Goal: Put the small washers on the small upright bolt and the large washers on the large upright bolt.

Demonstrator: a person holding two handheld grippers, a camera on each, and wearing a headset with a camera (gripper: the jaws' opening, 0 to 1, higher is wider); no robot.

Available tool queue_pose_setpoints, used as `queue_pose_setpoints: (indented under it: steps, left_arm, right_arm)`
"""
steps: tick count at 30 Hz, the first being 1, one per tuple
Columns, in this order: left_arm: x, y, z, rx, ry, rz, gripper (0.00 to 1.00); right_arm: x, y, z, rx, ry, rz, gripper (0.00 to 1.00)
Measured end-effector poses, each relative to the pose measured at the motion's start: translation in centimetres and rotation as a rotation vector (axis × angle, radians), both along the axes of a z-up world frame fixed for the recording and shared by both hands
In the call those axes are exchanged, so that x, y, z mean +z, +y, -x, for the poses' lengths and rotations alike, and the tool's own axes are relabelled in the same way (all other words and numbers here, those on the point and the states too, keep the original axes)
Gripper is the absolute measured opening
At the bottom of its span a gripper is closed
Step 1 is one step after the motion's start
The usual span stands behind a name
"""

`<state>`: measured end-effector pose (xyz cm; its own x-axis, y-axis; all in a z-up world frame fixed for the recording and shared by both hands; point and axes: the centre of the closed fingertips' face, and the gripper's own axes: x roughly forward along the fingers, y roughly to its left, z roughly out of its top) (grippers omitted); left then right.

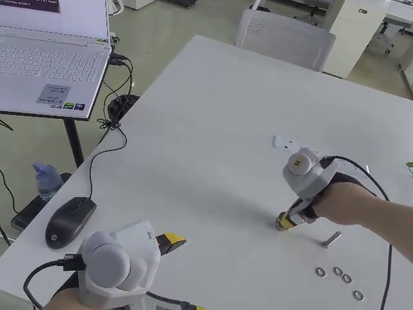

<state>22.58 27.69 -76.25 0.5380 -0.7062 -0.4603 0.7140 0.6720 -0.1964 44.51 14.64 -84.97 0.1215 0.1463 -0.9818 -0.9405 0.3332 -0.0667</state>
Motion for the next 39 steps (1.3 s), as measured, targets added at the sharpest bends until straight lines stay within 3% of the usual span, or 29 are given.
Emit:
queue_pose_setpoints:
  steps: [11, 32, 39]
  left_arm:
    - [-0.2, 0.0, 0.3, 0.001, 0.007, 0.000, 0.79]
    - [-0.5, 0.3, 0.7, -0.004, 0.019, -0.002, 0.79]
    - [-0.2, 0.3, 0.4, 0.003, 0.013, 0.010, 0.80]
  right_arm:
    - [-1.0, 0.1, 0.3, 0.001, 0.006, 0.006, 0.21]
    - [-1.1, 0.0, 0.5, -0.031, 0.022, -0.015, 0.23]
    - [-1.3, 0.1, 0.4, -0.009, 0.022, -0.012, 0.24]
